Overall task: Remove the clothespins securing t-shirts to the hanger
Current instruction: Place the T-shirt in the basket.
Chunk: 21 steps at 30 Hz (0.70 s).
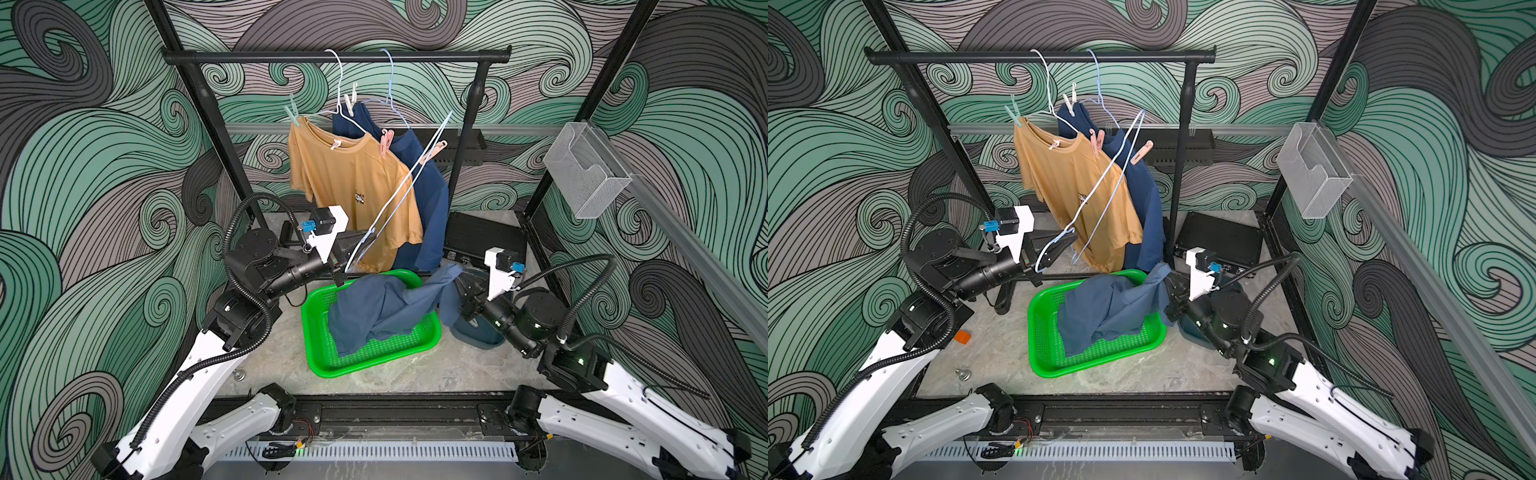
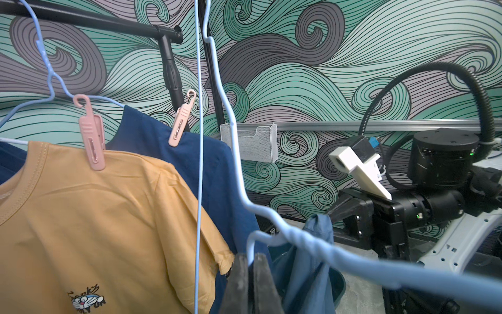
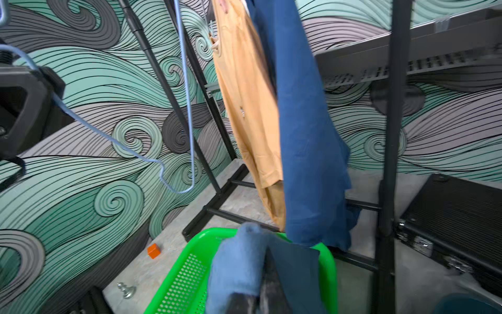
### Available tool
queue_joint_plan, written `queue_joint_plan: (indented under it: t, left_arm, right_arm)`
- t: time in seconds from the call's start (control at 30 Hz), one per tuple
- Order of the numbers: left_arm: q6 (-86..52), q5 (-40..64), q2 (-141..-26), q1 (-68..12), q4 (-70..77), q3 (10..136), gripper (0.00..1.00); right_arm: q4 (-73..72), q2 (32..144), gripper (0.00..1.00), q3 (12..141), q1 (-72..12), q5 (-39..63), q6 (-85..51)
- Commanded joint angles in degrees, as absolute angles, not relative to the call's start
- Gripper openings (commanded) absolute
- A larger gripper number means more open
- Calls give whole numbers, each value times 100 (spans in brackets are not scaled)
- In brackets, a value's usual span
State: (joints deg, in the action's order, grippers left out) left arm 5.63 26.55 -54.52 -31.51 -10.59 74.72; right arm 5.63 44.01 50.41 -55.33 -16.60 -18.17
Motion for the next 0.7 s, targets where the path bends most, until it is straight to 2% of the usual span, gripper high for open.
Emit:
queue_joint_plan:
  t: [0.0,0.2,0.5,0.53,0.57,0.63,0.67]
  left_arm:
    - [632,2357,-5385,-3094,-1389,7788,0]
    - [728,2256,-5421,-3041,-1981,7883,0]
    - [852,2347,-5502,-3006,-2240,7945,0]
    - [883,2351,-5517,-2998,-2323,8002,0]
    - [896,2349,-5536,-2993,-2387,8036,0]
    - [915,2355,-5559,-2983,-2452,8055,0]
    - [931,2355,-5555,-2980,-2484,8038,0]
  right_arm:
    - [41,5143,0,5192,-5791,-1120,-2145]
    - [-766,6443,0,5336,-5893,-827,-2389]
    - [-349,7933,0,5649,-5889,-905,-2610]
    - [-215,7983,3,5676,-5889,-879,-2651]
    - [-101,8010,20,5694,-5893,-829,-2645]
    - [65,7988,63,5619,-5897,-731,-2642]
    - [111,7908,74,5559,-5904,-734,-2665]
